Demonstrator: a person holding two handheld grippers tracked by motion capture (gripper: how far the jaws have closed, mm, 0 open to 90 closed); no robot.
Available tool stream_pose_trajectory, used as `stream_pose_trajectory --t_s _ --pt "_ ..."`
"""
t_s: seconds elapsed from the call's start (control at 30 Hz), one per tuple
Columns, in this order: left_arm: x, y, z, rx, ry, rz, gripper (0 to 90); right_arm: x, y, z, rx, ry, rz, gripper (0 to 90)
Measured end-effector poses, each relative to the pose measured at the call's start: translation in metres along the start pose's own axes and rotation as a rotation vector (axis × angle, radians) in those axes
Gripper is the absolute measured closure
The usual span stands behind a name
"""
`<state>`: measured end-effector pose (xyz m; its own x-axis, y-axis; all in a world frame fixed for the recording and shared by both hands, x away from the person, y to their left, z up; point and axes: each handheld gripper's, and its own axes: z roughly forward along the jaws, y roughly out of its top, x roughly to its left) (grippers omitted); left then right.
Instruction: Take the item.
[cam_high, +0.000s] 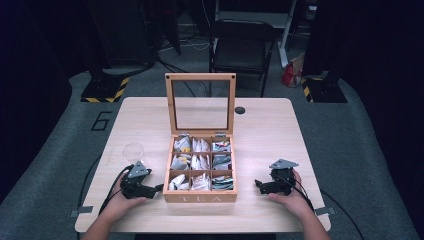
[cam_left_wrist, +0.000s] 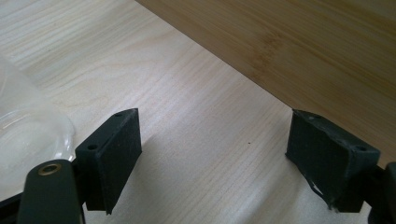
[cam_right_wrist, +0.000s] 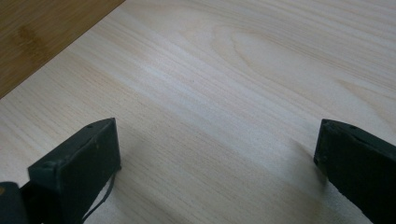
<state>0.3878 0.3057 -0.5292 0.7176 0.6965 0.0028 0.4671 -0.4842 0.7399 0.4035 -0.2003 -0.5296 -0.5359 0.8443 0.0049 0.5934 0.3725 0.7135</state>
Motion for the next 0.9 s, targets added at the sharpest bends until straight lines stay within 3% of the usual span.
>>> stream_pose_trajectory --t_s 0.1,0.13,0.47,0.6,0.63,0.67,0.73,0.9 --pt "0.000 0.000 -0.001 0.000 0.001 -0.003 19.9 0.000 0.000 0.000 0.000 0.003 0.001 0.0" --pt "0.001 0.000 0.000 -0.013 0.018 0.001 20.4 0.000 0.000 0.000 0.001 0.001 -0.001 0.0" --pt "0.000 -0.001 -0.001 -0.012 0.022 -0.005 20.9 0.000 0.000 0.000 0.000 0.000 0.003 0.0" --pt "0.001 -0.001 -0.002 -0.010 0.019 -0.020 25.6 0.000 0.000 0.000 0.000 0.000 0.003 0.0" --pt "0.002 -0.001 -0.003 -0.011 0.021 -0.017 26.9 0.000 0.000 0.000 0.000 0.000 0.003 0.0" --pt "0.001 -0.001 -0.004 -0.011 0.018 -0.040 27.7 0.000 0.000 0.000 0.000 0.000 0.003 0.0" --pt "0.003 0.000 -0.005 -0.001 0.016 -0.024 28.4 0.000 0.000 0.000 0.000 0.000 0.003 0.0" --pt "-0.003 0.006 -0.014 -0.010 0.015 -0.042 30.4 0.000 0.000 0.000 0.000 0.000 0.003 0.0"
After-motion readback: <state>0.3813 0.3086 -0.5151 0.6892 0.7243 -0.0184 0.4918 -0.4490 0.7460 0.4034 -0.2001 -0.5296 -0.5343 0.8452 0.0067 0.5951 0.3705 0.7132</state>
